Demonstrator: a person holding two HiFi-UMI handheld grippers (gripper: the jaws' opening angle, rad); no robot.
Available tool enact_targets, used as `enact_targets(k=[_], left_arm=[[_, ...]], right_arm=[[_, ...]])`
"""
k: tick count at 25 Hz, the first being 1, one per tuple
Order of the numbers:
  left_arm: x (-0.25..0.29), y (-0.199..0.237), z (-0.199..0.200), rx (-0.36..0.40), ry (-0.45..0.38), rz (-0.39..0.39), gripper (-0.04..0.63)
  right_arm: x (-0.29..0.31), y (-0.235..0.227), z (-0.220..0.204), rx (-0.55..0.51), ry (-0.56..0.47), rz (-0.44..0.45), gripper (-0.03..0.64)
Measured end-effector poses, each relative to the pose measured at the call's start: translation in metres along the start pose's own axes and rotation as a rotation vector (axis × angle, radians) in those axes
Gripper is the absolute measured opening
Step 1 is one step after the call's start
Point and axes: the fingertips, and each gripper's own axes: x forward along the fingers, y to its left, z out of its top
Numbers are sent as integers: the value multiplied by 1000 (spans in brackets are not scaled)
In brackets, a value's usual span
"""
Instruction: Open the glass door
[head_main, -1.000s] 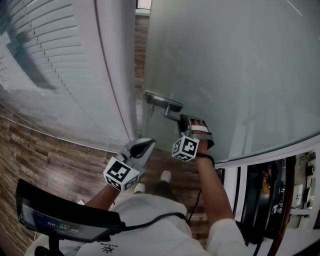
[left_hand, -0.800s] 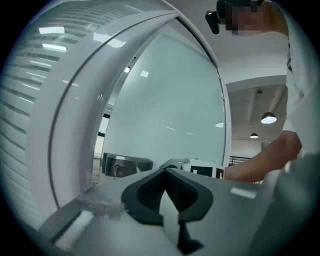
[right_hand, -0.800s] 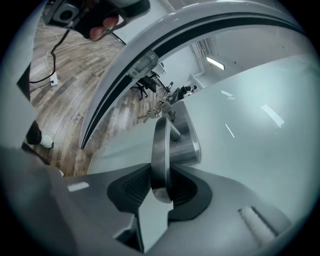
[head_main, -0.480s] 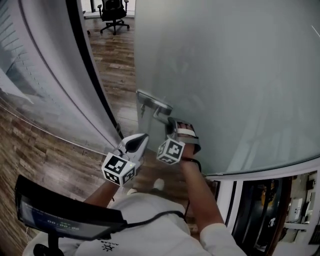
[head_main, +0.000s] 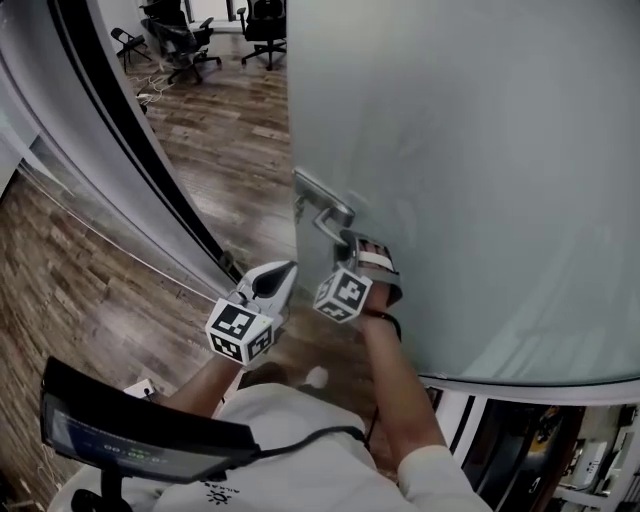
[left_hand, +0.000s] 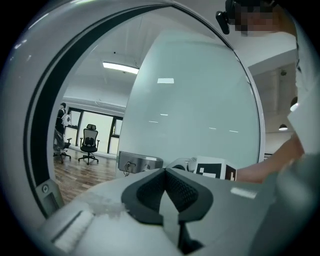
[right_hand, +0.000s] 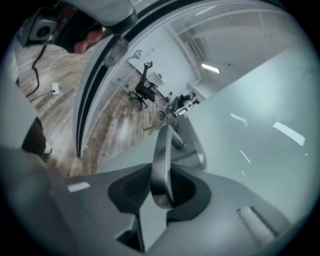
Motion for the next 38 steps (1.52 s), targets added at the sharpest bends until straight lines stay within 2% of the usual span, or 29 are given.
enact_targets(k=[4, 10, 16, 25, 32, 38], left_arm=[[8, 7, -19, 19, -12, 20, 6], [40, 14, -14, 0, 11, 16, 6], [81, 34, 2, -10, 3, -25, 6], [161, 56, 13, -27, -5, -114, 6], [197, 46, 20, 0, -5, -190, 6], [228, 48, 28, 5, -5, -204, 6]], right_arm=[[22, 15, -6, 18, -13, 5, 80], [39, -7, -16, 53, -11, 15, 77], [54, -29, -15, 75, 6, 32, 72], [97, -62, -43, 137, 44, 34, 67], [118, -92, -71, 173, 88, 1, 68], [142, -127, -105, 204, 125, -21, 69]])
